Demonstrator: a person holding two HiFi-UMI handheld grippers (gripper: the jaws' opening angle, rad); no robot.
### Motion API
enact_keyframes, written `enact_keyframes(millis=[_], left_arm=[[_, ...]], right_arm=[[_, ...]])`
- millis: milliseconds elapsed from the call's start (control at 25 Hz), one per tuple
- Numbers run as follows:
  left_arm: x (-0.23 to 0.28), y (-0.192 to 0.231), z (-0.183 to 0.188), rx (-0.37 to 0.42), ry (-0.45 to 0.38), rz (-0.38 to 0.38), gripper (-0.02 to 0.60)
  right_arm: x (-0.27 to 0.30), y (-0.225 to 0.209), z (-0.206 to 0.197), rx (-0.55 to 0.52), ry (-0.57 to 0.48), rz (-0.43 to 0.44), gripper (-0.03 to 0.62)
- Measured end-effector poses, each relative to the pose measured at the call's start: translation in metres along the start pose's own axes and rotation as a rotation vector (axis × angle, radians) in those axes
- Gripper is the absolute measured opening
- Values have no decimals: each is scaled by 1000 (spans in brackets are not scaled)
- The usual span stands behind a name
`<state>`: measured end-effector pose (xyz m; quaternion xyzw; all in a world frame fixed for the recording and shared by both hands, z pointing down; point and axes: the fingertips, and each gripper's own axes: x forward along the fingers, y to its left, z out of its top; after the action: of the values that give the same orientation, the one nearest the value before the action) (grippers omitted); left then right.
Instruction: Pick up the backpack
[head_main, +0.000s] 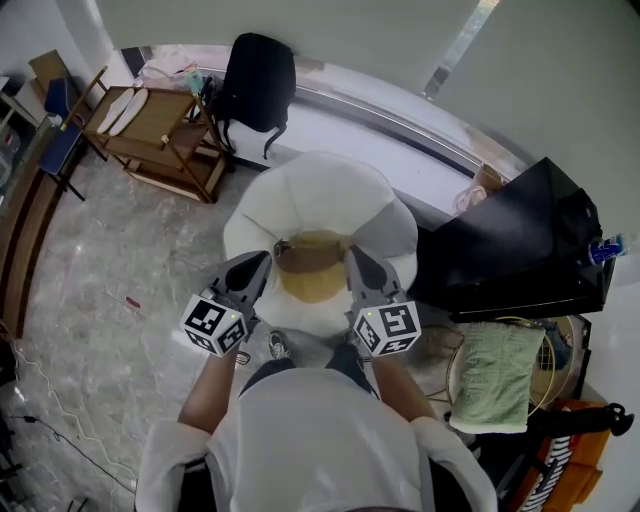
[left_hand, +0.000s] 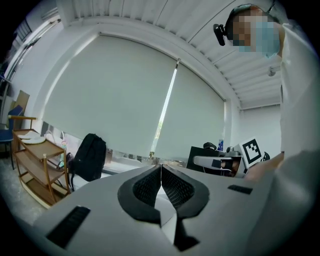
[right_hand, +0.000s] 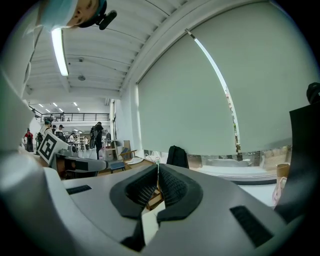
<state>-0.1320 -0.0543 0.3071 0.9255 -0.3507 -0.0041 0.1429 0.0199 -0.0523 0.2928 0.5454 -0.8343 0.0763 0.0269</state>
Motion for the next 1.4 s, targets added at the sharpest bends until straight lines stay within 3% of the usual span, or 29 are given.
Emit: enact_keyframes(millis=[480, 1400], left_arm=[[42, 9, -17, -55, -11, 158, 32], [105, 67, -100, -132, 110, 225, 32]], right_arm=[[33, -56, -16, -28, 67, 116, 31], [97, -111, -105, 26, 185, 79, 31]])
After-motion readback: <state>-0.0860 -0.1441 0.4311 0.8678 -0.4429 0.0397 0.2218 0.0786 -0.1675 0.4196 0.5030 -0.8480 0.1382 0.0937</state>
